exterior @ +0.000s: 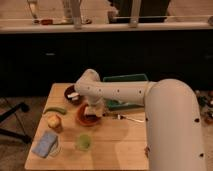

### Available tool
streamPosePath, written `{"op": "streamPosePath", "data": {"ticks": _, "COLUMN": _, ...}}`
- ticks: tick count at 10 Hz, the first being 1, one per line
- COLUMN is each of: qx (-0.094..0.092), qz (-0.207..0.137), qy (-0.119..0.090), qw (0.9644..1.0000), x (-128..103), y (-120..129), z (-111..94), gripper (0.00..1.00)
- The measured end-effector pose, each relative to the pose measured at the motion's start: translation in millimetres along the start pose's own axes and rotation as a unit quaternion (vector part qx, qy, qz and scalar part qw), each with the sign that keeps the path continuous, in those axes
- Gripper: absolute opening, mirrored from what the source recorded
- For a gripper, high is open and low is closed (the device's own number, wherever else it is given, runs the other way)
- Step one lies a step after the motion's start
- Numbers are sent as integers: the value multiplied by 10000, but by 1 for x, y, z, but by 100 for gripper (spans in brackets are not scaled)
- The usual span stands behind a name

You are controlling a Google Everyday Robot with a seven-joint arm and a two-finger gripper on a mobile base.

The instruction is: Wipe red bowl with eraser

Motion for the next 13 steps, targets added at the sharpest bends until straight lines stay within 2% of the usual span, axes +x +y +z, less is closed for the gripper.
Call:
{"op": "streamPosePath", "data": {"ticks": 3, "qx": 13, "qz": -274, "qy": -51, "qw": 9996, "x": -26, "y": 1, "z": -2, "gripper": 0}}
{"op": "streamPosePath", "data": {"ticks": 6, "qx": -51, "qz": -445, "qy": -24, "qw": 9990, "x": -30, "y": 8, "z": -2, "gripper": 0}}
{"op": "streamPosePath", "data": {"ticks": 9, "qx": -167, "qz": -397, "qy": 132, "qw": 9990, "x": -8, "y": 16, "z": 4, "gripper": 0}}
{"op": "streamPosePath", "data": {"ticks": 13, "qx": -181, "qz": -174, "qy": 357, "qw": 9990, "x": 14, "y": 11, "z": 8, "gripper": 0}}
